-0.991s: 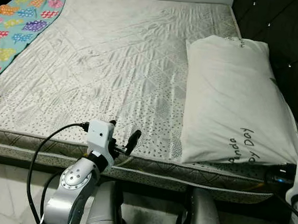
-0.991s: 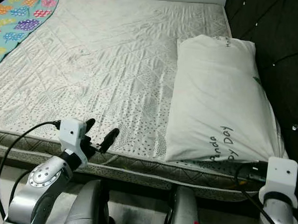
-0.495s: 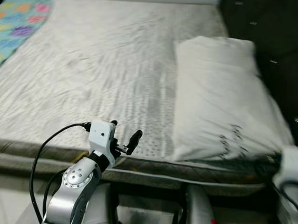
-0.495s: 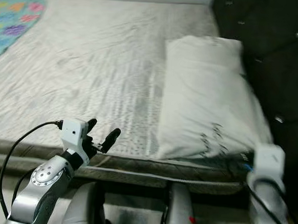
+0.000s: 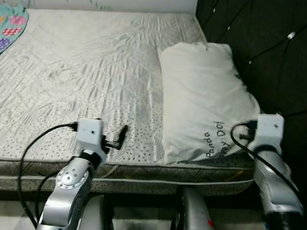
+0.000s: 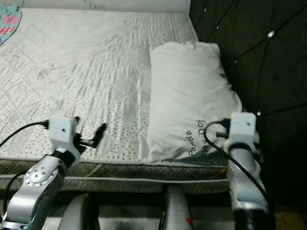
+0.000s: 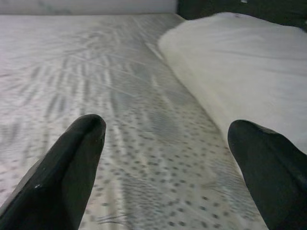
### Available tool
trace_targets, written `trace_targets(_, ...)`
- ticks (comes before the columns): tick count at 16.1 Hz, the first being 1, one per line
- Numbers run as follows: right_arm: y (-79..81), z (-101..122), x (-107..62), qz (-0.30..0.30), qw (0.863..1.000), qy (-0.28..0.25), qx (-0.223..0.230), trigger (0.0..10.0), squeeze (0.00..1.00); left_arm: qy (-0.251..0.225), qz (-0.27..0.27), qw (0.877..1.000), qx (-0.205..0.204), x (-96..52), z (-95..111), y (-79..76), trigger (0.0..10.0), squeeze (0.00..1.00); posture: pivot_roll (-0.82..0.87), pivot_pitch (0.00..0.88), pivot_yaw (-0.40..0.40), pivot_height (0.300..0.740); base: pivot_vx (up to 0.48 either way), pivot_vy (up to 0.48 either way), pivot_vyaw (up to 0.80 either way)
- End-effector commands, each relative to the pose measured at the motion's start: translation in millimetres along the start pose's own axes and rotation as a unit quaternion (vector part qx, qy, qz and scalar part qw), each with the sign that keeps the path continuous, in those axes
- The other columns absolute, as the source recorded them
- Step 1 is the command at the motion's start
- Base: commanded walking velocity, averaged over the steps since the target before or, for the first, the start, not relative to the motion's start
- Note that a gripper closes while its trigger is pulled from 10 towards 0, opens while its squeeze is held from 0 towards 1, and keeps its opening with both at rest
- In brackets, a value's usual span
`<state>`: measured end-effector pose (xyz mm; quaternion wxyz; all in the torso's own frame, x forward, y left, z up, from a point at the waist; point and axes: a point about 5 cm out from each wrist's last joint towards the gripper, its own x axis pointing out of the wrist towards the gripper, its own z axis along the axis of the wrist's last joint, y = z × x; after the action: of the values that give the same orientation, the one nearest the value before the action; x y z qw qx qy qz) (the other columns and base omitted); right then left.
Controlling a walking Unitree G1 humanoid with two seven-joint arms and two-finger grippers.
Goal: Clean up the room
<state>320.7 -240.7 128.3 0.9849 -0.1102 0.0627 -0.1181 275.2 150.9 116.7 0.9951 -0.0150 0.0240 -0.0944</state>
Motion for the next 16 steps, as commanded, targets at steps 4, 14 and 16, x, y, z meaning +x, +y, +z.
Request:
trace_targets(4,7.6,-8,-7.3,-0.01,1.0,-0.02,-0.001,10.0,1.0,-0.018,0.075,0.997,0.017,-7.4,-2,15.2,10.0,0.0,-0.02,0.008,0.014,0.568,0.0,0.0,0.0)
trace_targets(14,61.2,-11,-30.0,0.117,0.987,-0.052,0.101,10.0,1.0,0.0,0.127,0.992,0.019,-18.4,-27,27.9,10.0,0.0,-0.04,0.0,0.009,0.568,0.0,0.0,0.0)
trace_targets(16,63.3,-6,-26.2,0.13,0.986,-0.057,0.086,10.0,1.0,0.001,0.115,0.993,0.029,-17.7,-29,21.6,10.0,0.0,-0.02,0.0,-0.002,0.568,0.0,0.0,0.0)
